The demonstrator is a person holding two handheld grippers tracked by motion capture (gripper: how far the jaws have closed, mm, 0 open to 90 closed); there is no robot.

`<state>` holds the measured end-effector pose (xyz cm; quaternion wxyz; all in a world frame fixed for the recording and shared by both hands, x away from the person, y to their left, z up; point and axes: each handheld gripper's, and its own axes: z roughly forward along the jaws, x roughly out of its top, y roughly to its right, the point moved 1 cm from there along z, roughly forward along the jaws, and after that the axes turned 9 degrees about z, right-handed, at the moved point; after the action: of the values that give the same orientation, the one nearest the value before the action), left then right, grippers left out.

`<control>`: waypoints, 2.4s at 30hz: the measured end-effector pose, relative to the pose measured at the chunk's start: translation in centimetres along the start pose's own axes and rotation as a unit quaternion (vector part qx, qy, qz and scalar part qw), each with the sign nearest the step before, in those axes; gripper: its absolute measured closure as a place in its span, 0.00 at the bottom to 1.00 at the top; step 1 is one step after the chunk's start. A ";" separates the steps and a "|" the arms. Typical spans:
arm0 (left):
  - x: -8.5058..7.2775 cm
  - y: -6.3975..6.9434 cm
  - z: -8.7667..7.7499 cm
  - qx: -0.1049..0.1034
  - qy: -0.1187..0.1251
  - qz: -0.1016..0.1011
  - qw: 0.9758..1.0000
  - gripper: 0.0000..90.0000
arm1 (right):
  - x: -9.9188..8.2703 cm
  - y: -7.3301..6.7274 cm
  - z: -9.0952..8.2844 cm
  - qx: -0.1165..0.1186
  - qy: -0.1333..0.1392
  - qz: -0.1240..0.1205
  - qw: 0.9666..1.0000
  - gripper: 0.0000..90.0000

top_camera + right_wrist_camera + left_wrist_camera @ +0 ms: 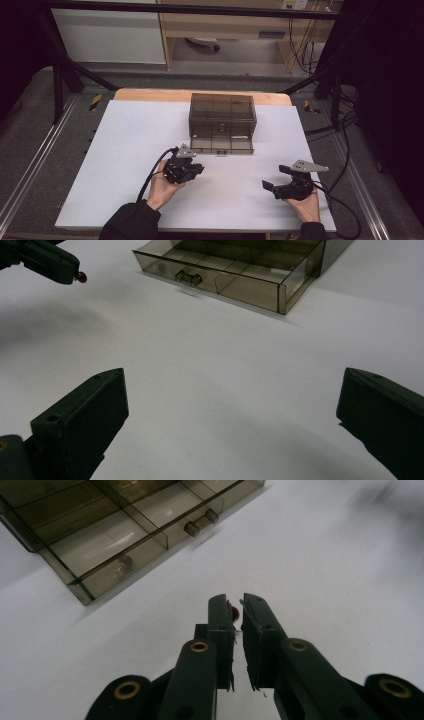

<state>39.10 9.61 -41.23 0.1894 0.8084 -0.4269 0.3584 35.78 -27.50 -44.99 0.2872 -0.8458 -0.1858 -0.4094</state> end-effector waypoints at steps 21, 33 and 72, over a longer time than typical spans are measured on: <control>2.9 -2.9 -1.1 0.025 0.009 0.001 1.000 0.92 | 0.0 0.0 0.0 -0.001 -0.002 0.000 1.000 0.01; 4.6 -4.6 -0.2 0.037 0.006 -0.011 0.999 0.92 | 0.0 0.0 0.0 -0.001 -0.001 -0.001 1.000 0.01; 3.6 -8.7 6.3 0.070 -0.033 -0.028 0.997 0.91 | 0.0 0.0 0.1 -0.001 -0.004 -0.002 1.000 0.01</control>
<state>50.27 8.71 -42.83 0.1276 0.8426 -0.3842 0.3551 35.81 -27.47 -45.07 0.2849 -0.8473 -0.1878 -0.4070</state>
